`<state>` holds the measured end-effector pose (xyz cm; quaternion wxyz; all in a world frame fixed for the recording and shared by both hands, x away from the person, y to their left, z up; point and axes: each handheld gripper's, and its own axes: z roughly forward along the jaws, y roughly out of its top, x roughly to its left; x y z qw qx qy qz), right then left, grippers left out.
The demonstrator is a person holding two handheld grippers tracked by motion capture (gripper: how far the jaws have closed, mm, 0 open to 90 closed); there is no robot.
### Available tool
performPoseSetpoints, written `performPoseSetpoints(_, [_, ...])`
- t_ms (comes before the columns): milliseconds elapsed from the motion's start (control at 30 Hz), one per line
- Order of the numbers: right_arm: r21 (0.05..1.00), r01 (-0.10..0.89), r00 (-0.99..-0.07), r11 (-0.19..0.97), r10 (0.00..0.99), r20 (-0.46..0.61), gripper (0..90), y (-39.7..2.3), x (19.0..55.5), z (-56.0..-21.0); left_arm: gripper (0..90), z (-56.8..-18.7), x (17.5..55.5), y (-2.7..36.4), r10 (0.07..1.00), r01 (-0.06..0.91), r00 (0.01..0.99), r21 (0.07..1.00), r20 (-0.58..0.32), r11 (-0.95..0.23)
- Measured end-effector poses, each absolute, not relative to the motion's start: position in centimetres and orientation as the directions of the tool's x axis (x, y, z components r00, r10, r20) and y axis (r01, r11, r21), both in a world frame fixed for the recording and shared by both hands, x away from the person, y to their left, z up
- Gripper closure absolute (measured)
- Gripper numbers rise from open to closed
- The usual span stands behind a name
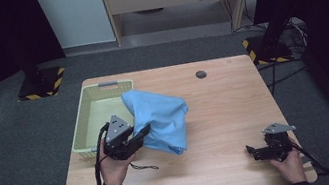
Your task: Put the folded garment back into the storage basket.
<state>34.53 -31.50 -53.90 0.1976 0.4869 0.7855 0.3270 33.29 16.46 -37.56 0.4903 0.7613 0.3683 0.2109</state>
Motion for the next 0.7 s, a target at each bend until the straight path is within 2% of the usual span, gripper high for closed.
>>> performPoseSetpoints(700, [0.707, 0.633, -0.45, 0.315, 0.893, 0.005, 0.3, -31.5, 34.6, -53.9, 73.0, -35.7, 33.9, 21.8, 0.826, 0.33, 0.563, 0.928, -0.045, -0.174])
